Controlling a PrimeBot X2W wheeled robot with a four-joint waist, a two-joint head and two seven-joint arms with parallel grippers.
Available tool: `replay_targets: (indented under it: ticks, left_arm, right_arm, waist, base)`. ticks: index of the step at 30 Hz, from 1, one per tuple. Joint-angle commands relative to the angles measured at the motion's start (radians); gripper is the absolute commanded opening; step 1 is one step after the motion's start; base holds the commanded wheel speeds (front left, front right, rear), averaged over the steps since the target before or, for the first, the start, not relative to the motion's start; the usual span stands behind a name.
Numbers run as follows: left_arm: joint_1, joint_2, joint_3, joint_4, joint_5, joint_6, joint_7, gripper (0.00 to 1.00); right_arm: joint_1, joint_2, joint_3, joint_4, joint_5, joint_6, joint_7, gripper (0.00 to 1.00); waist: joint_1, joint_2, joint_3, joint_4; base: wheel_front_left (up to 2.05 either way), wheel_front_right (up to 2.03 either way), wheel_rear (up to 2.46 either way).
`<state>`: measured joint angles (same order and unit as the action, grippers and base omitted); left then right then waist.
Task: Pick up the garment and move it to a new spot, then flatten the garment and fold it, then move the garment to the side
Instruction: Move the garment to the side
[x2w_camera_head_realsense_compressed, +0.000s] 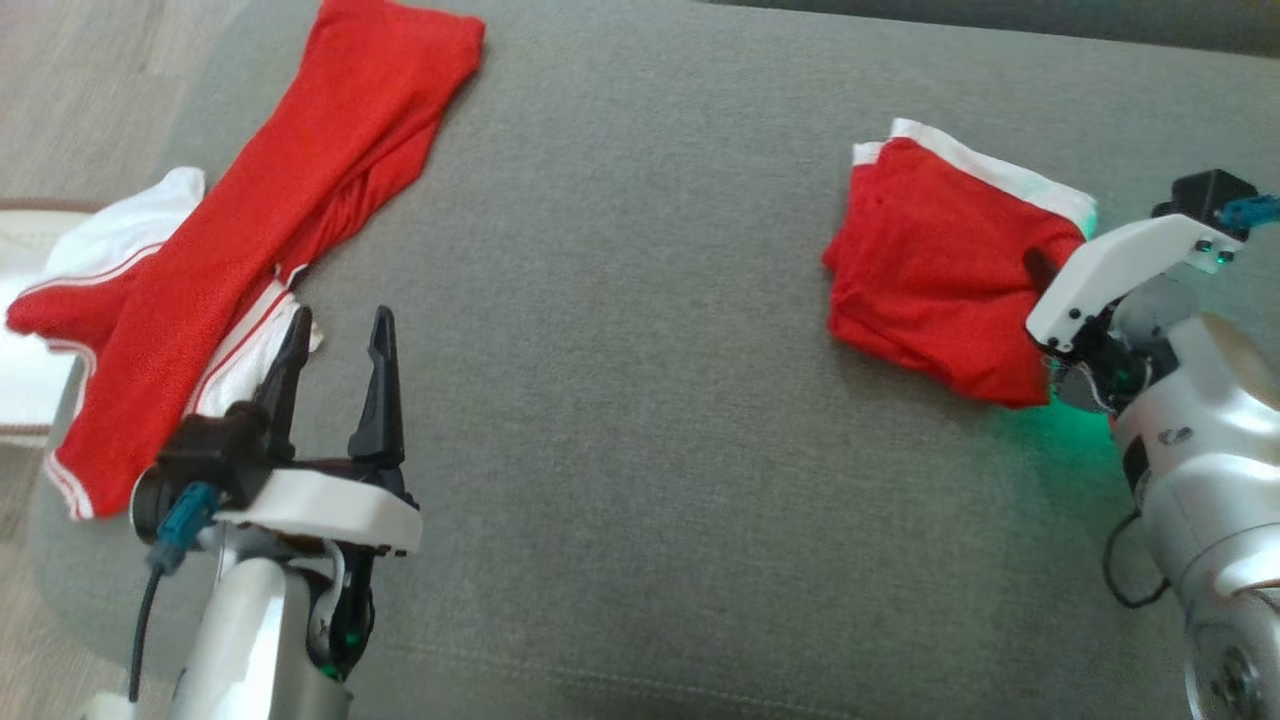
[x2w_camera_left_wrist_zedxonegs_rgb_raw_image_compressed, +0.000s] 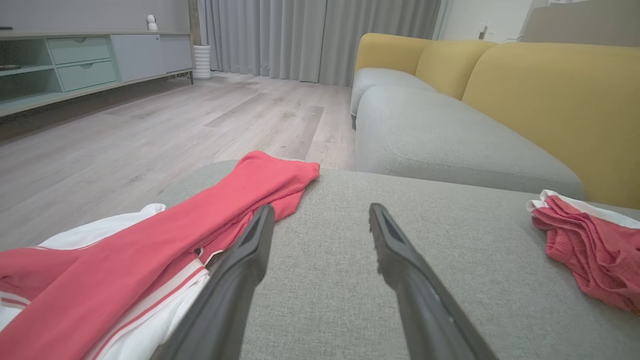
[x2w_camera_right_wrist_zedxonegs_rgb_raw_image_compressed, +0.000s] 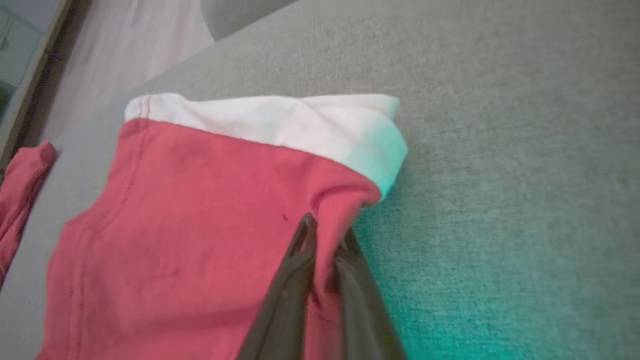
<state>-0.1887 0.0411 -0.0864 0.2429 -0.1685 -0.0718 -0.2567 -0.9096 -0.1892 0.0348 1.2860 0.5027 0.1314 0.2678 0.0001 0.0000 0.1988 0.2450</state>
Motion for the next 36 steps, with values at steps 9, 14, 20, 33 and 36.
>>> replay_targets:
  ticks: [9, 14, 20, 33, 36]
  left_arm:
    - [-0.025, 0.009, -0.018, -0.05, 0.017, -0.035, -0.005, 1.0]
    - [-0.039, 0.009, -0.048, -0.049, 0.012, -0.043, -0.005, 1.0]
    - [-0.068, 0.009, -0.103, -0.04, 0.009, -0.048, -0.005, 1.0]
    - [-0.15, 0.014, -0.191, -0.011, 0.023, -0.054, -0.005, 1.0]
    - [-0.174, 0.028, -0.2, -0.007, 0.028, -0.055, -0.005, 1.0]
  right_arm:
    - [-0.022, 0.009, 0.076, -0.063, -0.009, -0.001, -0.069, 0.0]
    - [-0.012, -0.002, 0.12, -0.082, -0.002, -0.001, -0.068, 0.0]
    - [0.002, -0.003, 0.16, -0.121, 0.032, -0.001, -0.083, 0.0]
    - [-0.02, -0.07, 0.277, -0.205, 0.085, -0.001, -0.109, 0.0]
    - [-0.07, -0.133, 0.319, -0.212, 0.058, -0.001, -0.111, 0.0]
  waist:
    - [-0.0001, 0.0, -0.066, -0.171]
    - [-0.0001, 0.0, -0.068, -0.29]
    - [-0.0001, 0.0, -0.048, -0.413]
    - [-0.0001, 0.0, 0.067, -0.471]
    - [-0.0001, 0.0, 0.123, -0.443]
  base:
    - [0.0, 0.0, 0.0]
    - [0.0, 0.0, 0.0]
    - [0.0, 0.0, 0.0]
    - [0.0, 0.0, 0.0]
    - [0.0, 0.0, 0.0]
